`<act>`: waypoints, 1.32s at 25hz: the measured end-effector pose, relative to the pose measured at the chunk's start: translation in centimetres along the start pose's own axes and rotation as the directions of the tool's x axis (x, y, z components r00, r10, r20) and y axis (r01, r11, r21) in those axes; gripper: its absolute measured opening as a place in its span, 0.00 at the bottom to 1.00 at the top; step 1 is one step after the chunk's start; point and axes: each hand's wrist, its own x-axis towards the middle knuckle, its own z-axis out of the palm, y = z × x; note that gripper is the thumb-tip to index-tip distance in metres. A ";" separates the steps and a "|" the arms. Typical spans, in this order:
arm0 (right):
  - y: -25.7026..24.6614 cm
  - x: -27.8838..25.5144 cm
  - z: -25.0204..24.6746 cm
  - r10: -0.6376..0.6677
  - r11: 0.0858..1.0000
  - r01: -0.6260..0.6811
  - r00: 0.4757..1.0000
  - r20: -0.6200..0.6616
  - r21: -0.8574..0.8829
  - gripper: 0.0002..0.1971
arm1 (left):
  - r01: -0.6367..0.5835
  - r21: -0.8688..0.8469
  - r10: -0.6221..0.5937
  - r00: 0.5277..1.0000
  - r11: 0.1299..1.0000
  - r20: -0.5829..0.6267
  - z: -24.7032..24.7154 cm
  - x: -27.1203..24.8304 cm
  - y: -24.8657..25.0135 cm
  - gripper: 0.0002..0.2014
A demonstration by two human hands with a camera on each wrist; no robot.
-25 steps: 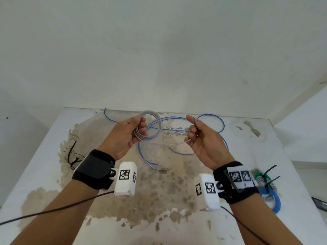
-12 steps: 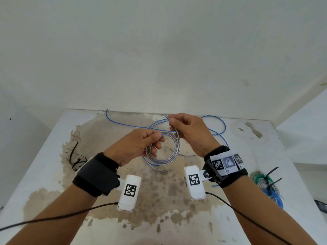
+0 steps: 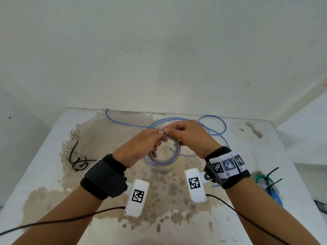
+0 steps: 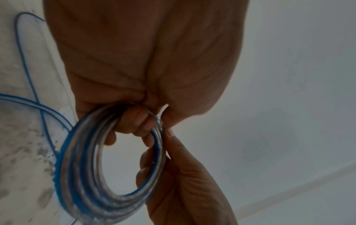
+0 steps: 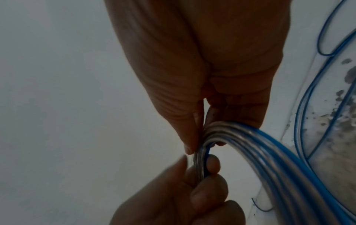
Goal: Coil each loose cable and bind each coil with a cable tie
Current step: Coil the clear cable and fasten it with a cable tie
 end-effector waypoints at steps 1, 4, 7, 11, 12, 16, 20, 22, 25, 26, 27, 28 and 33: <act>0.1 -0.1 0.1 -0.002 1.000 0.002 1.000 -0.001 0.003 0.06 | 0.018 -0.045 -0.019 1.000 0.999 -0.017 0.1 0.0 -0.1 0.19; 0.8 -0.5 0.3 -0.001 0.999 0.000 1.000 0.016 0.041 0.08 | -0.021 0.010 0.022 0.994 1.000 -0.111 0.3 0.0 -0.9 0.18; 2.1 -1.5 0.2 0.079 0.992 -0.085 0.995 0.069 0.097 0.11 | -0.051 -0.001 0.050 0.978 0.999 -0.204 0.1 0.0 -1.3 0.15; 3.3 -3.2 0.5 0.096 0.992 -0.099 0.995 0.041 0.076 0.09 | -0.085 -0.024 0.076 0.963 0.996 -0.260 0.3 0.0 -1.0 0.15; 3.5 -3.4 0.6 0.093 0.992 -0.094 0.996 0.016 0.086 0.09 | -0.087 -0.034 0.075 0.964 0.996 -0.256 0.5 -0.1 -1.0 0.14; 3.4 -4.6 0.5 0.088 0.993 -0.087 0.996 -0.008 0.079 0.10 | -0.104 -0.052 0.089 0.967 0.993 -0.239 1.3 -0.4 -0.9 0.12; 2.9 -5.5 0.3 0.077 0.990 -0.078 0.997 0.008 0.121 0.14 | -0.099 0.046 0.106 0.975 0.994 -0.197 2.6 -1.1 -1.1 0.13; 3.0 -5.7 0.5 0.039 0.990 -0.035 0.999 -0.029 0.135 0.12 | -0.097 0.072 0.110 0.972 0.993 -0.208 3.7 -1.5 -1.3 0.14; 3.7 -6.5 0.3 -0.007 0.988 0.021 0.996 -0.091 0.151 0.10 | -0.078 0.067 0.093 0.963 0.995 -0.254 5.3 -1.7 -1.4 0.15; 3.9 -6.9 -0.2 0.001 0.989 0.013 0.996 -0.088 0.148 0.10 | -0.066 0.094 0.088 0.963 0.993 -0.255 5.8 -1.8 -1.3 0.15; 3.9 -7.3 -0.7 0.025 0.989 -0.015 0.998 -0.065 0.147 0.11 | -0.058 0.124 0.088 0.965 0.991 -0.247 6.2 -1.8 -1.2 0.15; 4.1 -7.8 -1.5 0.061 0.986 -0.056 0.998 -0.027 0.155 0.13 | -0.051 0.144 0.084 0.968 0.988 -0.235 6.8 -1.9 -1.0 0.15; 5.4 -9.9 -4.6 0.066 0.988 -0.058 0.996 -0.056 0.142 0.13 | -0.044 0.117 0.071 0.969 0.992 -0.238 9.6 -1.9 -0.1 0.14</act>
